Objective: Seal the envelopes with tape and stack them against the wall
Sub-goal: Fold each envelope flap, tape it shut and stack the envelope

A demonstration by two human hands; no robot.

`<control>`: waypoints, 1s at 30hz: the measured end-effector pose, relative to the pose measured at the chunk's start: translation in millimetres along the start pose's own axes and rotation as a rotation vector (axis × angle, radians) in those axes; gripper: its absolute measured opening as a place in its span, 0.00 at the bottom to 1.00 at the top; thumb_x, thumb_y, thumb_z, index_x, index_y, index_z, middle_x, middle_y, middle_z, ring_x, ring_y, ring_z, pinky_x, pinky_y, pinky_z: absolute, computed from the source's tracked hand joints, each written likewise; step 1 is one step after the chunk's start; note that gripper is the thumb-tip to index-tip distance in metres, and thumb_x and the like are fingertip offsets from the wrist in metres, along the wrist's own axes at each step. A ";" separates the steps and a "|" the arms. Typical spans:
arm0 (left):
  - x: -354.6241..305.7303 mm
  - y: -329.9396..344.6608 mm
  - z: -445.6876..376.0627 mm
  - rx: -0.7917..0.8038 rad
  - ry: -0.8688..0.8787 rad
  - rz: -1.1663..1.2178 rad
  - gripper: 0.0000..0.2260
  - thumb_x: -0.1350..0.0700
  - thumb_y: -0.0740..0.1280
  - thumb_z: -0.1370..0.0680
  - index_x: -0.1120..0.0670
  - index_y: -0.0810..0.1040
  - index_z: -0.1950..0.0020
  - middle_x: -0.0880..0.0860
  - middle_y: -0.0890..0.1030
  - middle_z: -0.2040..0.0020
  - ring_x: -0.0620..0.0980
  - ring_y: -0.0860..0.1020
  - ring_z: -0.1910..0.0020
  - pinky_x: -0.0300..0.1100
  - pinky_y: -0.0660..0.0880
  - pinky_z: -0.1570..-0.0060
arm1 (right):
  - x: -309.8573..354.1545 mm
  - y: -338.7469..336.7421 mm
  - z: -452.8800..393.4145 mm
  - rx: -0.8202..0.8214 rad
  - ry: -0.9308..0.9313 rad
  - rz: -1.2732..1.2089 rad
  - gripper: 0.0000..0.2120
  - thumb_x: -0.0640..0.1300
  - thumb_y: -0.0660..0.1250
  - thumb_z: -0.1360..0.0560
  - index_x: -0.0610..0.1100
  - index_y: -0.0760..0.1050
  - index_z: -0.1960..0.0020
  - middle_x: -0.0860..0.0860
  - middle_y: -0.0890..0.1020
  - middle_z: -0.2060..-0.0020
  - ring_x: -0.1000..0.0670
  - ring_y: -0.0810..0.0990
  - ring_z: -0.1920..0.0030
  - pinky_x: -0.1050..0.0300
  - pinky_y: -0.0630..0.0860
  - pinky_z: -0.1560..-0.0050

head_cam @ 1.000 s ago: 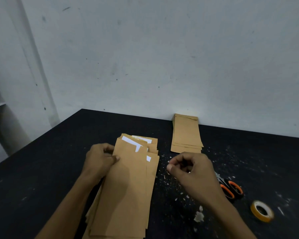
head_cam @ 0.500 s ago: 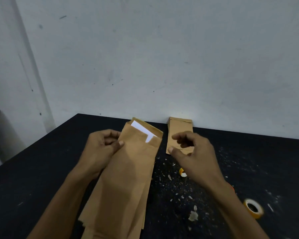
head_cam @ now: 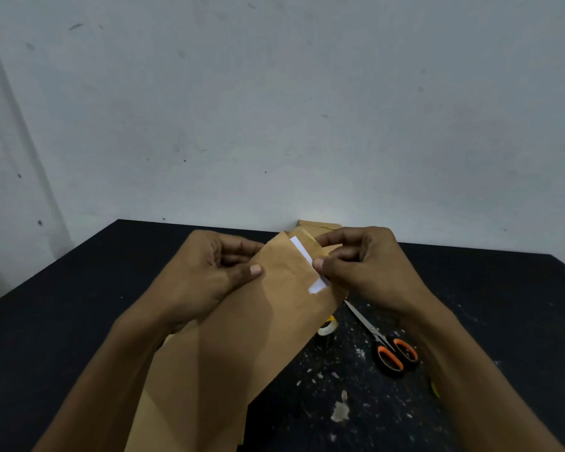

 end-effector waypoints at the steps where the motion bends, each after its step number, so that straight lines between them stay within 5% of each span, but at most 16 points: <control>1: 0.7 1.2 -3.3 0.006 0.000 -0.008 0.11 0.64 0.70 0.23 0.49 0.84 0.48 0.44 0.87 0.53 0.41 0.84 0.52 0.30 0.78 0.55 | -2.8 -2.8 -1.4 -0.010 0.010 -0.068 0.10 0.31 0.73 0.27 0.42 0.82 0.49 0.41 0.86 0.66 0.49 0.84 0.65 0.59 0.79 0.64; 10: 30.3 30.9 -50.8 0.107 -0.035 -0.121 0.13 0.63 0.67 0.21 0.46 0.83 0.45 0.42 0.86 0.51 0.38 0.83 0.50 0.34 0.79 0.50 | -54.3 2.3 -34.1 0.107 0.227 -0.205 0.18 0.28 0.73 0.30 0.41 0.80 0.43 0.35 0.85 0.58 0.36 0.86 0.56 0.42 0.82 0.50; 21: 55.9 59.6 -115.2 0.246 -0.078 -0.209 0.10 0.60 0.67 0.21 0.50 0.83 0.42 0.44 0.85 0.49 0.40 0.83 0.49 0.41 0.79 0.44 | -98.4 -6.2 -84.8 0.112 0.335 -0.247 0.23 0.28 0.77 0.35 0.41 0.79 0.43 0.38 0.86 0.60 0.41 0.86 0.61 0.48 0.84 0.58; 25: 47.5 41.2 -126.2 0.130 -0.077 -0.200 0.07 0.58 0.70 0.22 0.50 0.84 0.45 0.45 0.86 0.54 0.41 0.83 0.53 0.41 0.79 0.47 | -84.3 -23.5 -88.0 -0.026 0.231 -0.222 0.25 0.34 0.79 0.34 0.47 0.76 0.42 0.38 0.86 0.56 0.38 0.86 0.56 0.41 0.83 0.57; 30: 30.5 42.4 -120.5 0.095 -0.018 -0.102 0.06 0.59 0.70 0.22 0.52 0.83 0.48 0.47 0.87 0.57 0.45 0.85 0.56 0.43 0.82 0.51 | -56.1 -42.6 -68.2 -0.199 -0.044 -0.001 0.18 0.41 0.82 0.35 0.47 0.77 0.52 0.50 0.83 0.56 0.45 0.82 0.54 0.43 0.81 0.59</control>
Point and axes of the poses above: each hand's wrist, its own z-axis away from the middle knuckle, its own y-axis out of the palm, x = y × z, the point moved 10 cm from there along -z, towards the middle knuckle
